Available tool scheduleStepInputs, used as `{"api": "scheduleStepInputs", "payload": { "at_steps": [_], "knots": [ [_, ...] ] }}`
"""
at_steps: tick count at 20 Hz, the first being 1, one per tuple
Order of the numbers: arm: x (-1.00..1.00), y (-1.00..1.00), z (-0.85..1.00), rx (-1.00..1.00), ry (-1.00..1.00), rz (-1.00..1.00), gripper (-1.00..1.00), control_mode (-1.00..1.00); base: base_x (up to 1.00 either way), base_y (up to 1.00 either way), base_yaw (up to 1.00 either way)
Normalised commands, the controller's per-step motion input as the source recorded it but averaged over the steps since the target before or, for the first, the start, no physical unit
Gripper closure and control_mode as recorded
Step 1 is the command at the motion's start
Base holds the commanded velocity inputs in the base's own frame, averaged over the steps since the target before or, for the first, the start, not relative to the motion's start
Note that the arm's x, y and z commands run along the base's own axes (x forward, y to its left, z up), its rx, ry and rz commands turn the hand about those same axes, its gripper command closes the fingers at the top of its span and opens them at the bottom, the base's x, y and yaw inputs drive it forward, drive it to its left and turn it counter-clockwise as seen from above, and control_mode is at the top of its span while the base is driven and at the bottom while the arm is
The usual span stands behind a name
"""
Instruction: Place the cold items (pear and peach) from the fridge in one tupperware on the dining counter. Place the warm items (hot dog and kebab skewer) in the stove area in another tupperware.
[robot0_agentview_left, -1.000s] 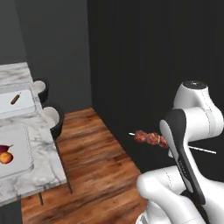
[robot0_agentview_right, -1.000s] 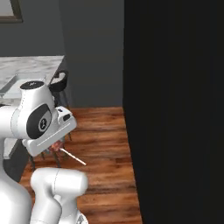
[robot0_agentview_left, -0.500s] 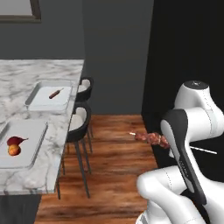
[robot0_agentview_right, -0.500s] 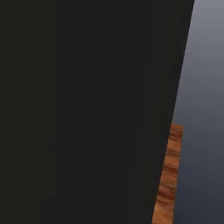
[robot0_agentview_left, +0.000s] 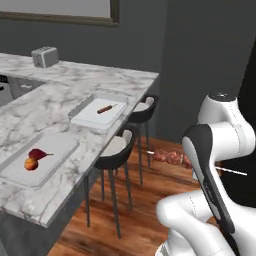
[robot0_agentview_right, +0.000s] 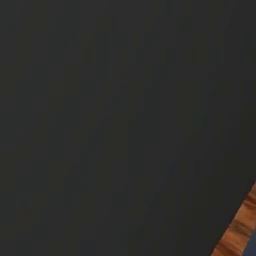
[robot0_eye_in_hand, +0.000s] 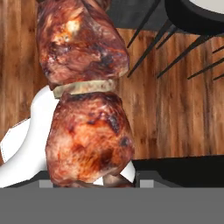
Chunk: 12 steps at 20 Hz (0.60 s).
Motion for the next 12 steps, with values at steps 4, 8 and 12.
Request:
{"api": "scheduleStepInputs", "payload": {
  "at_steps": [4, 8, 12],
  "knots": [
    [0.0, 0.0, 0.0, 0.0, 0.0, 0.0, 1.0, 1.0, 0.43, -0.68, 0.66],
    [0.0, 0.0, 0.0, 0.0, 0.0, 0.0, 1.0, 1.0, 0.39, -0.8, 0.49],
    [0.0, 0.0, 0.0, 0.0, 0.0, 0.0, 1.0, 1.0, 0.36, -0.6, 0.63]
  ]
}}
